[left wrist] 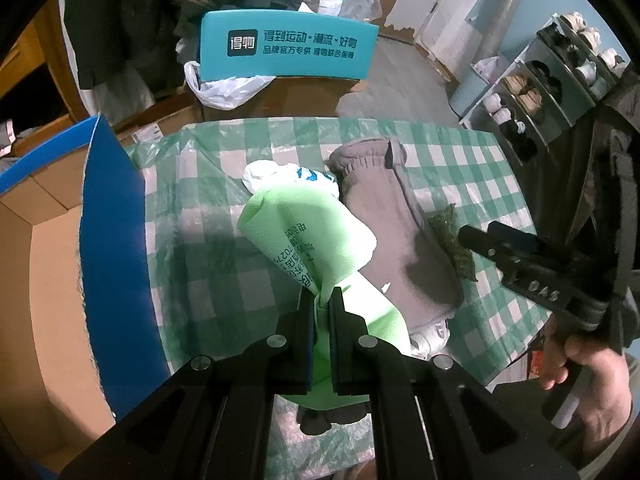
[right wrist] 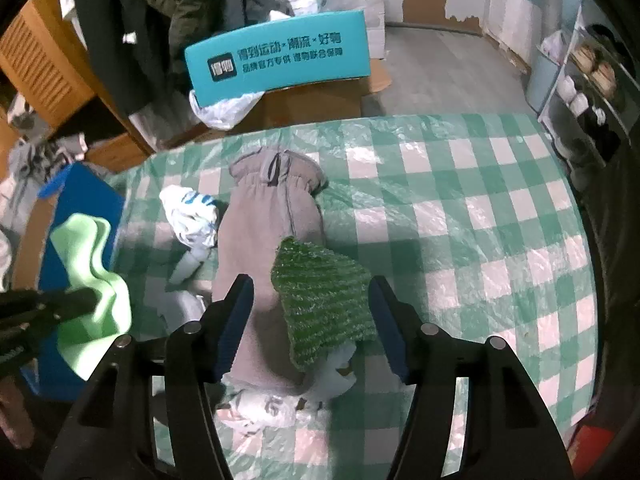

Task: Organize soft objects
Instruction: 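Lift the green mesh pad with the right tool while the left tool lifts the cloth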

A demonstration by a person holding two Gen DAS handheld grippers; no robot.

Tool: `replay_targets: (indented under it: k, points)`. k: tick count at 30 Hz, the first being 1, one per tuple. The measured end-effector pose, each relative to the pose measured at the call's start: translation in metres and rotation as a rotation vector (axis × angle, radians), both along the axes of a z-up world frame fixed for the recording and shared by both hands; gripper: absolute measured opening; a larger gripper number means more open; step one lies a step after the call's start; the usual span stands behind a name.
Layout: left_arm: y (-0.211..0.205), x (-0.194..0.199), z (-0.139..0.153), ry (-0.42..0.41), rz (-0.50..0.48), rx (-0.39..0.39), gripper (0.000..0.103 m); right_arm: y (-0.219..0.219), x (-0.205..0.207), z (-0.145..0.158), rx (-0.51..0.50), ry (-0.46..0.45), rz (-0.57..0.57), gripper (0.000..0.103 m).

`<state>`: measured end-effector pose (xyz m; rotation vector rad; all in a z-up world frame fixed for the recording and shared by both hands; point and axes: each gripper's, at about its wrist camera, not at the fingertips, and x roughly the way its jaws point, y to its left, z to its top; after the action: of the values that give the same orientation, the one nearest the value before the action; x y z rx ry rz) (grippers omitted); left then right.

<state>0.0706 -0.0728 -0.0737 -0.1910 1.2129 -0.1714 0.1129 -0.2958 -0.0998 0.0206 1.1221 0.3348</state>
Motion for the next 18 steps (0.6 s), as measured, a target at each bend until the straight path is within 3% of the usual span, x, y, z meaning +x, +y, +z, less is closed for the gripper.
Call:
replay_targets:
  k: [7,9,12,18]
  points:
    - [0.004,0.002,-0.002,0.005,0.011,-0.005,0.006,0.012,0.008,-0.023,-0.081,0.018,0.021,0.059]
    - [0.005,0.002,-0.001,0.004,0.014,-0.007,0.006,0.012,0.010,-0.028,-0.094,0.026,0.025,0.035]
    - [0.006,0.003,0.000,0.004,0.015,-0.009,0.006,0.009,0.013,-0.033,-0.096,0.045,0.026,0.014]
    - [0.005,0.003,0.002,-0.005,0.011,-0.005,0.006,0.005,0.009,-0.017,-0.084,-0.011,0.016,0.008]
